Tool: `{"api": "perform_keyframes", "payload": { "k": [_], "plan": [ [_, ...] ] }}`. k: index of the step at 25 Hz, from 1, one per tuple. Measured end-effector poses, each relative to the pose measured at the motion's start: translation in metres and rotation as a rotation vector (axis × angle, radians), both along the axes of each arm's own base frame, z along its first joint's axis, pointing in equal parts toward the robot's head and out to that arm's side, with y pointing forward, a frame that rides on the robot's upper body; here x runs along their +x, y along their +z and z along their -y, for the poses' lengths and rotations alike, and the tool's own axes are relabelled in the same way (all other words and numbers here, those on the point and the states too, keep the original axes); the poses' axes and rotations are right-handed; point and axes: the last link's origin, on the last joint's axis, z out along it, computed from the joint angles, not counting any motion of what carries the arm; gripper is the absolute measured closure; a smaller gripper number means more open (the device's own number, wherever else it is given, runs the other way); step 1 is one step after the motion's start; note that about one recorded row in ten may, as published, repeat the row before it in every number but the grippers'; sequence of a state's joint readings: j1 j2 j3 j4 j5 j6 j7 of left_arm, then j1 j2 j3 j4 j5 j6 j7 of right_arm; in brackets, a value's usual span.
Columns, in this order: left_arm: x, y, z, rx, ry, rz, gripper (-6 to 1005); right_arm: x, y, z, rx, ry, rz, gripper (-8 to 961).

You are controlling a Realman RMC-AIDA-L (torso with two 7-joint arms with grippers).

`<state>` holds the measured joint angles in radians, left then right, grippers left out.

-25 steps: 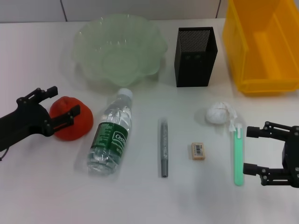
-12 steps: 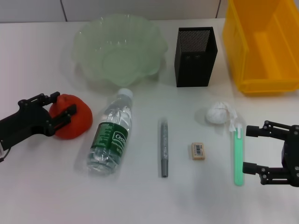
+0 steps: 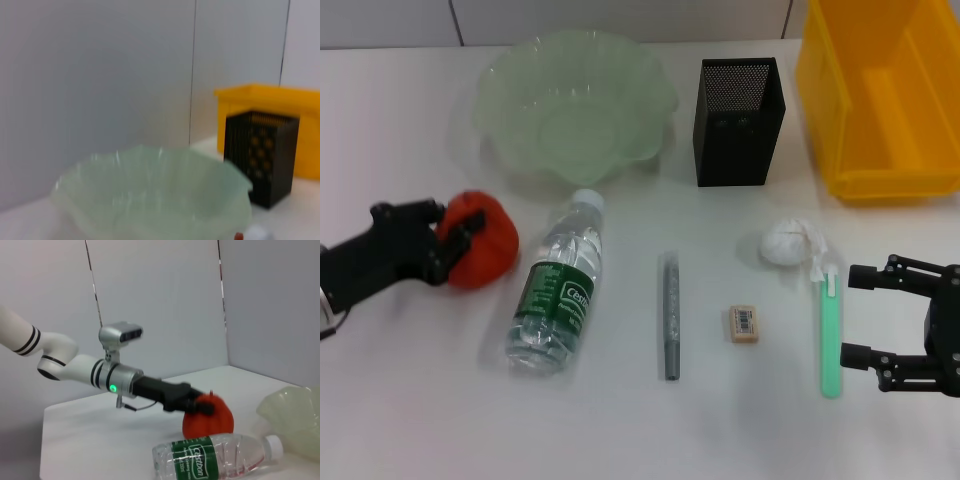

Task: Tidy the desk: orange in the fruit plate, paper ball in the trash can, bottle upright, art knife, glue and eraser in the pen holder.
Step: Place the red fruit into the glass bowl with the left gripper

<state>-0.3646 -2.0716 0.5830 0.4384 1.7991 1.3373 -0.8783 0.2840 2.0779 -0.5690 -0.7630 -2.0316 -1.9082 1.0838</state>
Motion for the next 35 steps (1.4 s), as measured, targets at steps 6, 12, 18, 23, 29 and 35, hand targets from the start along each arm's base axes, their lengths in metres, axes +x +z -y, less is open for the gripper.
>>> {"api": "perform_keyframes", "payload": {
  "k": [6,12,18,23,29,35],
  "plan": [
    [0.027,0.029,-0.007,0.069,-0.119,0.133,785,0.000,0.000,0.000,0.001,0.002,0.000,122],
    [0.060,0.033,-0.042,0.113,-0.181,0.200,862,-0.001,0.000,-0.001,-0.001,0.007,-0.001,122],
    [0.085,0.005,-0.088,0.110,-0.103,0.169,899,-0.003,0.000,-0.003,-0.001,0.011,-0.002,122],
    [0.094,-0.009,-0.104,0.146,-0.062,0.159,918,-0.004,-0.001,-0.004,-0.010,0.010,-0.004,122],
    [0.099,-0.022,-0.112,0.138,-0.032,0.127,835,-0.005,-0.002,-0.004,-0.013,0.010,-0.005,123],
    [0.102,-0.024,-0.111,0.122,-0.048,0.127,574,-0.004,0.000,-0.005,-0.019,-0.030,-0.021,123]
  ]
}}
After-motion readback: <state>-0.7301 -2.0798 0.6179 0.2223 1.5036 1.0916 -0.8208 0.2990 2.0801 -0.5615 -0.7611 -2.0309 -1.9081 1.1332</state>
